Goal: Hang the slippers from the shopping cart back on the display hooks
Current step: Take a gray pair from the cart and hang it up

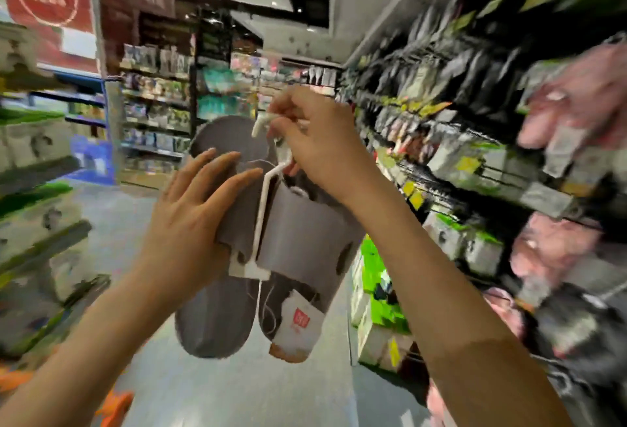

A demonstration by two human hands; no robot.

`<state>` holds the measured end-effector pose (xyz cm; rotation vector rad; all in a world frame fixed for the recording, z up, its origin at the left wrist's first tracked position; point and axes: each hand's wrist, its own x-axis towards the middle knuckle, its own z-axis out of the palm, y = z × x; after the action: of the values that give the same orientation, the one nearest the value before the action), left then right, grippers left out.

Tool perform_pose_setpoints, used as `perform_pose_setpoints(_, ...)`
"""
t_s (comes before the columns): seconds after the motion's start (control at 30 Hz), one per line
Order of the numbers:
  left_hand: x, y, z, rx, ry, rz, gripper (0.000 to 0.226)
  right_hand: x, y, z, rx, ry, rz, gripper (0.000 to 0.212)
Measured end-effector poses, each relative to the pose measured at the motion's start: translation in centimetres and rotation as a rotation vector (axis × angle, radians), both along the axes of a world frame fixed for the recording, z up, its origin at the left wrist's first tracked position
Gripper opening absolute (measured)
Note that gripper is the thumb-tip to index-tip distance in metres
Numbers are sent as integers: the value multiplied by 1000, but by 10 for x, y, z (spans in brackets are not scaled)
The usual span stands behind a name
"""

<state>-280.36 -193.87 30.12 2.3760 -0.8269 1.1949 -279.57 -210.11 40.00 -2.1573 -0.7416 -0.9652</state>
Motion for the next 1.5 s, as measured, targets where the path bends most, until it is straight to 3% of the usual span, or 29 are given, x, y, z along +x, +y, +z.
perform_pose_setpoints(0.37, 115, -196, 10, -12, 22, -480, 64, 31, -175, 12, 11, 28, -477, 6)
perform_pose_setpoints(0.57, 186, -259, 7, -5, -38, -700, 63, 70, -219, 2, 21, -51, -704, 6)
perform_pose_setpoints(0.8, 234, -319, -20, 43, -50, -988, 66, 84, -248, -44, 217, 5, -991, 8)
perform_pose_setpoints(0.97, 231, -369, -59, 172, 17, -1228, 77, 59, -267, -86, 244, 44, -1235, 8)
perform_pose_setpoints(1.17, 200, -422, -95, 274, 54, -1423, 91, 18, -296, -129, 333, 129, -1369, 8)
perform_pose_setpoints(1.33, 178, -466, -104, 358, 65, -1493, 87, -11, -328, -143, 439, 141, -1468, 9)
perform_pose_setpoints(1.5, 155, -510, -90, 304, 50, -1514, 86, -29, -370, -131, 500, 81, -1550, 9)
